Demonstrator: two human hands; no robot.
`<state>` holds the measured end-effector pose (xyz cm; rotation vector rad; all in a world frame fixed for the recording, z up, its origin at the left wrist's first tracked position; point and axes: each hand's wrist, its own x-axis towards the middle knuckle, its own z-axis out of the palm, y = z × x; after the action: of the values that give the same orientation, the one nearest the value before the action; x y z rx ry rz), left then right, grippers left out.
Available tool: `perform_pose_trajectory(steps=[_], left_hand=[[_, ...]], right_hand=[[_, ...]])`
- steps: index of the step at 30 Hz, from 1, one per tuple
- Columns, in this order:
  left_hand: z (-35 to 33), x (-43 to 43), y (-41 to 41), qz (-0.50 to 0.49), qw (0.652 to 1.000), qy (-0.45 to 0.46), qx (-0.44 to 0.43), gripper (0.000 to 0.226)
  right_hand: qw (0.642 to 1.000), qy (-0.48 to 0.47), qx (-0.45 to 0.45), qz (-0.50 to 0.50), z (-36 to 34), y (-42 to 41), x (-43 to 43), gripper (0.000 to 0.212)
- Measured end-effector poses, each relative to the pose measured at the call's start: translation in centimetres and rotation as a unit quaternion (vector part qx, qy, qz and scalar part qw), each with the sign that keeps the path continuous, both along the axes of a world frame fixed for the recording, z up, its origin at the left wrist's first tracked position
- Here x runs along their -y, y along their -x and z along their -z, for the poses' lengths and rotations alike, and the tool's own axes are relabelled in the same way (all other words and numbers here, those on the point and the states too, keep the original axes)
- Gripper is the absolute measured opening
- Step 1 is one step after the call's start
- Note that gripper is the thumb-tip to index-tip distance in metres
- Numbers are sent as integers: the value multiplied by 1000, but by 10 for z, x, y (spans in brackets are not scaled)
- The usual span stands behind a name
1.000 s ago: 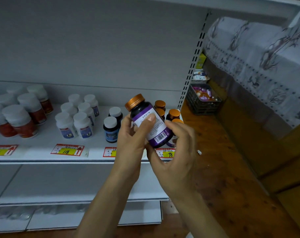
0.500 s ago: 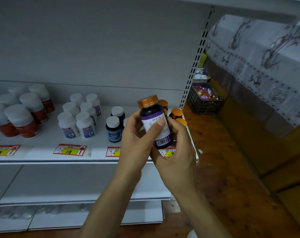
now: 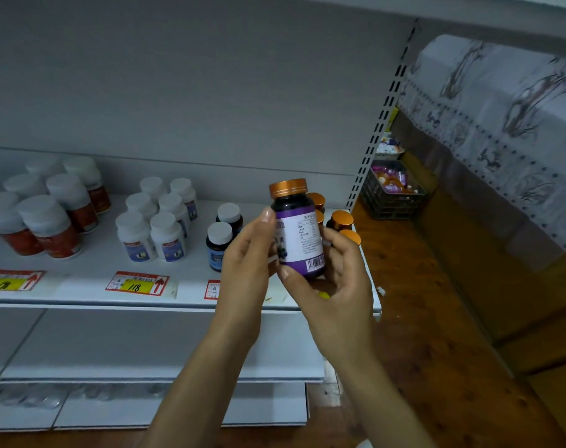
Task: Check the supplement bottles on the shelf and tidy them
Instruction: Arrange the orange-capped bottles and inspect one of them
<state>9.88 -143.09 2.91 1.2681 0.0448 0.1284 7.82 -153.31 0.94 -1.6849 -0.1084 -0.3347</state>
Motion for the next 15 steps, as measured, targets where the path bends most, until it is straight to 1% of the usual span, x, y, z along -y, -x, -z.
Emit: perform_pose_trajectory(steps=[4,6,8,10,13,15], left_hand=[[1,-5,-1,3,1000,-21,8,36],[3,-5,-2,5,1000,-17,8,40],[5,-5,-2,7,1000,-12,10,45],[8,-5,-2,4,1000,-10,7,45],[12,-4,-3,2,1000,-8,-1,46],[13,-3,-3,16,1000,1,-14,47]], right_hand=[[1000,-20,-15,-4,1,0,-2,57],[996,-67,-46,-21,-2,0,-1,52],[985,-133,-101,-40,-6,-3,2,42],[965,-204,-153,-61,-10,-5,5,36],[922,-322,-187,-103,-12,-4,8,41],[898,-369,-200,-133,-13,-1,8,42]])
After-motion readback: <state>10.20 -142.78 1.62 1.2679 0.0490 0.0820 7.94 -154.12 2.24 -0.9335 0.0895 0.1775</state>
